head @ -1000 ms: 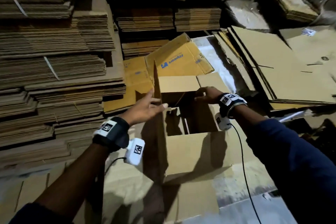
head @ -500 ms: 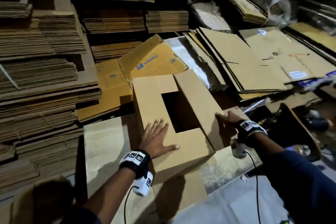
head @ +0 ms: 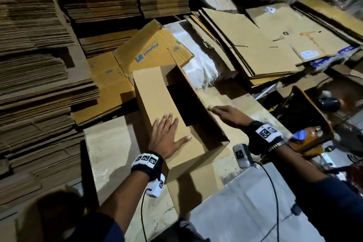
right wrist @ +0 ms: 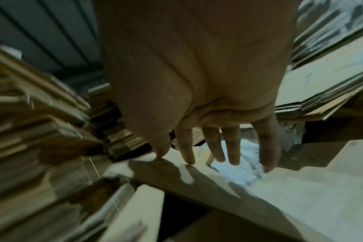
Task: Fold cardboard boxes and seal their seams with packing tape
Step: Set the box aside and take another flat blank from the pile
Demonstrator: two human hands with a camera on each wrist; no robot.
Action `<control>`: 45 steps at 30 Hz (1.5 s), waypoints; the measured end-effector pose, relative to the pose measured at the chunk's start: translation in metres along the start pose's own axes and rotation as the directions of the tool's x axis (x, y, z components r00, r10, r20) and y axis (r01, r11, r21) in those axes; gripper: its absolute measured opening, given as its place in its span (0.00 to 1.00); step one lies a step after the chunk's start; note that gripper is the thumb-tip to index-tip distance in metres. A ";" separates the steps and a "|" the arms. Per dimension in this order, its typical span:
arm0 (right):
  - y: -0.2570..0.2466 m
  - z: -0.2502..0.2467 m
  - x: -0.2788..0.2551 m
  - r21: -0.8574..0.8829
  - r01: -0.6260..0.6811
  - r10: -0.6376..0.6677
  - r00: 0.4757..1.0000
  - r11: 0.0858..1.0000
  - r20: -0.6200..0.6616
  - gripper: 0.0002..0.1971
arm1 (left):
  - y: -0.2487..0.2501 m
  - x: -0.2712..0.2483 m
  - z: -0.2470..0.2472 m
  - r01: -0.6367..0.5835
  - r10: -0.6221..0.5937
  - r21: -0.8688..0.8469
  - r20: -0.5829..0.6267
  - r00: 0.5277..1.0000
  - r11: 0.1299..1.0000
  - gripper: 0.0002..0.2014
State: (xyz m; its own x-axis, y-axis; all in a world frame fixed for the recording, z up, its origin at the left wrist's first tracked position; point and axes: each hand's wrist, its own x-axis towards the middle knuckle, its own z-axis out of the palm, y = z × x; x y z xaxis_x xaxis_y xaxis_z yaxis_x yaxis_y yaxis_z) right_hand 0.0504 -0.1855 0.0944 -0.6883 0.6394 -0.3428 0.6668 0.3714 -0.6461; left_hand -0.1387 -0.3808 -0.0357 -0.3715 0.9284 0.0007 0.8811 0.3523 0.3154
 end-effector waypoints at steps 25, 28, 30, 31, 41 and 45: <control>0.071 0.078 0.004 0.138 -0.167 0.181 0.979 0.976 -0.097 0.60 | 0.067 0.003 -0.027 0.266 -0.268 -0.053 -0.015 0.963 0.962 0.38; 0.094 0.063 0.006 0.319 -0.133 0.135 0.991 0.939 0.016 0.61 | 0.116 0.030 -0.046 0.217 -0.219 -0.038 -0.078 0.973 0.975 0.36; 0.122 0.043 0.011 0.435 -0.091 0.060 0.995 0.896 0.085 0.59 | 0.161 0.059 -0.047 0.126 -0.129 -0.029 -0.112 0.985 0.992 0.32; 0.141 0.030 0.017 0.465 -0.084 0.037 0.994 0.881 0.107 0.57 | 0.185 0.076 -0.043 0.086 -0.090 -0.037 -0.127 0.988 0.996 0.29; 0.371 -0.100 0.066 0.331 -0.297 0.394 0.875 0.896 -0.283 0.23 | 0.359 0.218 0.108 -0.058 0.103 -0.177 0.256 0.961 0.982 0.21; 0.432 -0.131 0.071 0.249 -0.442 0.504 0.804 0.862 -0.316 0.26 | 0.387 0.242 0.167 -0.076 0.131 -0.167 0.347 0.929 0.983 0.18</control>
State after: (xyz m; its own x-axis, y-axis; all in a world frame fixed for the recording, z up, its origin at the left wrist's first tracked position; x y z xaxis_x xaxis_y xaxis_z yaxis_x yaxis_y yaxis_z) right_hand 0.3271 0.1088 -0.1198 -0.1271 0.9139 -0.3856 0.8074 -0.1305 -0.5753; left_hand 0.1611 -0.0002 -0.0723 -0.1279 0.9493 -0.2873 0.8455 0.2558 0.4688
